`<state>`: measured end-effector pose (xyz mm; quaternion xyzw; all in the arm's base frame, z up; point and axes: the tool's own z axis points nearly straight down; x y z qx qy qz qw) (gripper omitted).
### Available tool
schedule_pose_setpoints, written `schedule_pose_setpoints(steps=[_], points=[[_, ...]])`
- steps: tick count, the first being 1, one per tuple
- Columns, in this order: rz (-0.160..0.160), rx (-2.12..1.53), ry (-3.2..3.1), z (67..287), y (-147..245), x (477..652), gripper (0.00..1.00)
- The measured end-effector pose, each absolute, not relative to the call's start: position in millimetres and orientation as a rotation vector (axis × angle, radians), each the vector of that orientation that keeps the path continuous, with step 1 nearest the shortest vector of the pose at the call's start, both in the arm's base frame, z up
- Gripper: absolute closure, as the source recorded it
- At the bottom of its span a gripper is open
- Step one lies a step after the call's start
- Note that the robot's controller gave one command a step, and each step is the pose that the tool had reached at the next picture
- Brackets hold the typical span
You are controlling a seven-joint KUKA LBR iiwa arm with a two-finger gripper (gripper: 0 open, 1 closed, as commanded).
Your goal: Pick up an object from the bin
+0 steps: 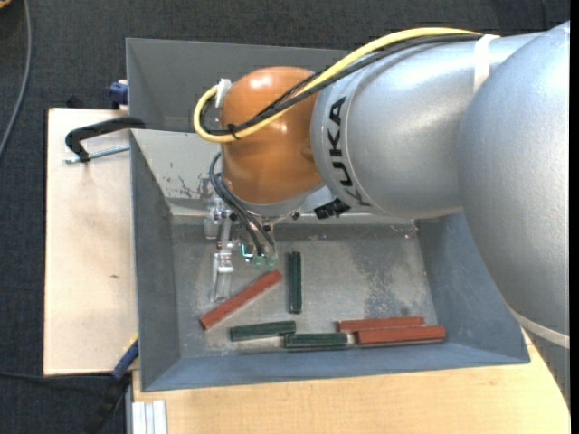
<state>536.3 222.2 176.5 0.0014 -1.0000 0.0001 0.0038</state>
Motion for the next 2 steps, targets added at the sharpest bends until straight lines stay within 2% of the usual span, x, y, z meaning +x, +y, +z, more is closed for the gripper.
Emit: schedule_pose_setpoints(steps=[1,2], points=[[-0.002,0.001,-3.142,181,221,538.6,0.0],[-0.008,0.201,-3.144,156,207,534.8,0.0]])
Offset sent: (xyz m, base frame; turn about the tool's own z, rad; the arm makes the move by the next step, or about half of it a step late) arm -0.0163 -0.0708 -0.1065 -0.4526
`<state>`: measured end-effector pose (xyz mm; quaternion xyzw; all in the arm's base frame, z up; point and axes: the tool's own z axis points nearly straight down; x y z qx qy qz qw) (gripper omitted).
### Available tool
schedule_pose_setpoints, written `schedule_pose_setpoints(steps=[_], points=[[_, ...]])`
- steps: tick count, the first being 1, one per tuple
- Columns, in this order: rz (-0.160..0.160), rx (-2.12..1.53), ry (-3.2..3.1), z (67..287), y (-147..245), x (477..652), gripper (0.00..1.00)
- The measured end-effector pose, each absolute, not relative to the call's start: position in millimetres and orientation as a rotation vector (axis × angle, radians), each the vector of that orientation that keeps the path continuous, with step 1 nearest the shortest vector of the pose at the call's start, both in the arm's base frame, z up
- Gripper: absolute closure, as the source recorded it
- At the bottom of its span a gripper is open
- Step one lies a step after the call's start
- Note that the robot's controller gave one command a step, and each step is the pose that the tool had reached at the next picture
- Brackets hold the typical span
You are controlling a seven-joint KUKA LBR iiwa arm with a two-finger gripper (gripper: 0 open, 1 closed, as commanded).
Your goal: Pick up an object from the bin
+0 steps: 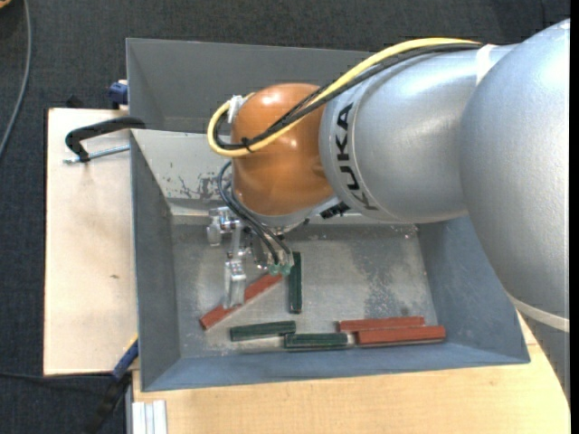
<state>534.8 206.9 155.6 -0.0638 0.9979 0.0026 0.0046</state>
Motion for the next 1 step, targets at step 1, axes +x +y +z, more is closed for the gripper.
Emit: schedule_pose_setpoints(steps=[1], points=[[0.0,-0.604,3.09,144.1,149.9,507.1,0.0]])
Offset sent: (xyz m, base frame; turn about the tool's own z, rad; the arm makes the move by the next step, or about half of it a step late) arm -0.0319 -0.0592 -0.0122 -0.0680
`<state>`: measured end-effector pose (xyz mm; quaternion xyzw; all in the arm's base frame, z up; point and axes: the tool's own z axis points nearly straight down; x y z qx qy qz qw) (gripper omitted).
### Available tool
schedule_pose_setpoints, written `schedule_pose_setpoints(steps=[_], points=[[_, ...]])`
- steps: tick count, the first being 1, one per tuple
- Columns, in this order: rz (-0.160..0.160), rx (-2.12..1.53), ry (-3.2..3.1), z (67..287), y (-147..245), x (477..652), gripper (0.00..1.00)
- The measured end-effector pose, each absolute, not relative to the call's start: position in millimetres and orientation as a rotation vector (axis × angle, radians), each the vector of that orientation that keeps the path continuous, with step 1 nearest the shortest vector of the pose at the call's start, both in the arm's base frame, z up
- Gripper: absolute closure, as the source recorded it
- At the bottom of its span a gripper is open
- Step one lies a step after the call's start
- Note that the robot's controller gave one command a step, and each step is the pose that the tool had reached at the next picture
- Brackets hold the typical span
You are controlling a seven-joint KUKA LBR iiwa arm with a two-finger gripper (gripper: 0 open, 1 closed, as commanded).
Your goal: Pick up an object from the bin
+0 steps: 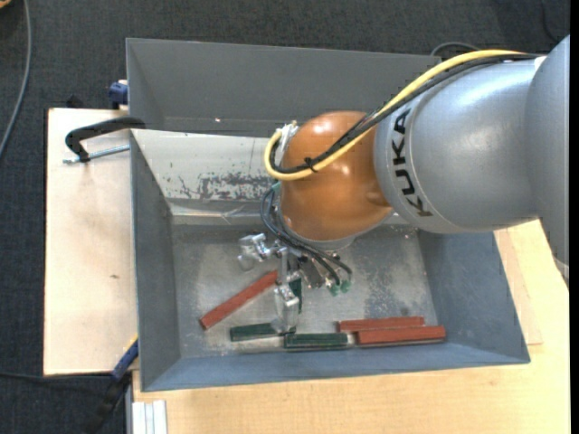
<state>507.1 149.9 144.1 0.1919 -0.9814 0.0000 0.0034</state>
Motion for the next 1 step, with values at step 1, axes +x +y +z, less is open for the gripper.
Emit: schedule_pose_setpoints(steps=[1], points=[[-0.002,0.394,-3.117,149.4,147.6,503.8,0.0]])
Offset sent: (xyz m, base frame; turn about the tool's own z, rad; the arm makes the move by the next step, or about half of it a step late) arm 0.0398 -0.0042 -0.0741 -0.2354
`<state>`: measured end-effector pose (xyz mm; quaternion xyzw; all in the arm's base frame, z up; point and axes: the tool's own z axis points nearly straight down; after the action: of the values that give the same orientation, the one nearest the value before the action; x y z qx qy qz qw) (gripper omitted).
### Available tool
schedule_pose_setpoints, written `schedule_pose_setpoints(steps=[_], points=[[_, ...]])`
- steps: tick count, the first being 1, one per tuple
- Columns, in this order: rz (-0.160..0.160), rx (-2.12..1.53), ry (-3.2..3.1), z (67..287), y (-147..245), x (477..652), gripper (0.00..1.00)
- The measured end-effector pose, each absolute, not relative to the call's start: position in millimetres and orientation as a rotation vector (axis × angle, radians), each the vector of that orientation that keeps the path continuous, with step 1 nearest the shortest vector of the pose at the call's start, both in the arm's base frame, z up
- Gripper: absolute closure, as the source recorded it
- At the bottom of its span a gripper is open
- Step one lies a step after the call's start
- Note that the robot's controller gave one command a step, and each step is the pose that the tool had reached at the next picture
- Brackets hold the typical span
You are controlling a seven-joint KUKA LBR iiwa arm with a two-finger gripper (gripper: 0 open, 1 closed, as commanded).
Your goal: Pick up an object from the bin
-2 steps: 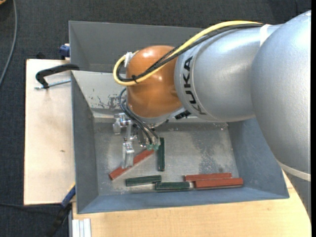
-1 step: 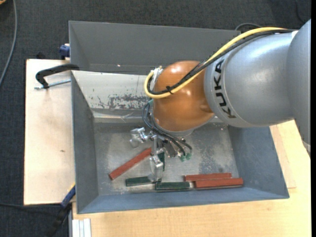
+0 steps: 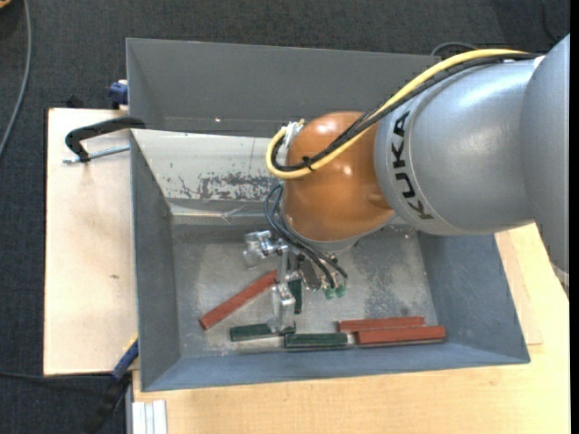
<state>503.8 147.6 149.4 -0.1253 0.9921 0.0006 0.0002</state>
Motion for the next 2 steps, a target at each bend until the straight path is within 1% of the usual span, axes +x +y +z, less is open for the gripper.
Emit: schedule_pose_setpoints(steps=[1,2], points=[[0.002,-0.754,3.043,101,148,531.7,0.0],[0.002,-0.54,3.09,73,149,528.9,1.0]])
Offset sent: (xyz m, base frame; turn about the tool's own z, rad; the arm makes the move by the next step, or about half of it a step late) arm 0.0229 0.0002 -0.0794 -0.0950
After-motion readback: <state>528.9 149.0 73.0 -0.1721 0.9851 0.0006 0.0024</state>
